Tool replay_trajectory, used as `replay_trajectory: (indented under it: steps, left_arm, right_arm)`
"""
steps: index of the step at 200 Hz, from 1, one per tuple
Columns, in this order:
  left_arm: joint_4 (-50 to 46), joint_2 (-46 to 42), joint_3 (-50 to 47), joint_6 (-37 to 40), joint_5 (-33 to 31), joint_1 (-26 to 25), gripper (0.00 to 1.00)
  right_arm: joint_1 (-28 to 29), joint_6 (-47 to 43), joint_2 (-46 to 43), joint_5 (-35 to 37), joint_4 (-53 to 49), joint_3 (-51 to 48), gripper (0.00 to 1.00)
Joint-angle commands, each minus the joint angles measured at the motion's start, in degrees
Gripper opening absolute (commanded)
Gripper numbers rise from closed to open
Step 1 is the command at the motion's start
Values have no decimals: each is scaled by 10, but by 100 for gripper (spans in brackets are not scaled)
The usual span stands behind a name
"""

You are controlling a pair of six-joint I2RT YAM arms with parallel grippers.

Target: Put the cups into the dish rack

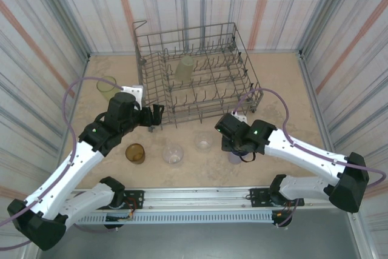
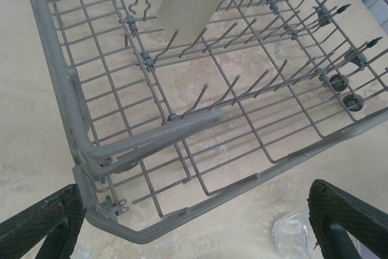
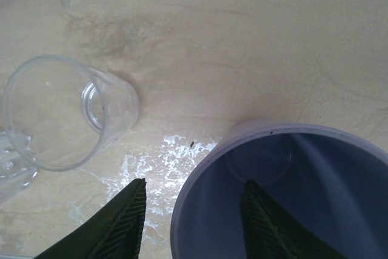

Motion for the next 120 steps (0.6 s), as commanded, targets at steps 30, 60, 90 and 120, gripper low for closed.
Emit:
replay_trajectory:
  steps: [30, 60, 90, 120]
  left_arm:
    - [-1, -11, -11, -15, 7, -2, 99]
    - [-3, -6, -8, -18, 7, -2, 99]
    - [-16, -3, 4, -20, 7, -2, 99]
    - [-18, -8, -2, -33, 4, -2, 99]
  right_arm:
    - [11, 18, 15, 20, -11, 1, 30]
    - [20, 18, 26, 32, -18, 3, 22]
    - [20, 17, 26, 42, -22, -2, 1]
    - [20, 4, 21, 46, -39, 12, 0]
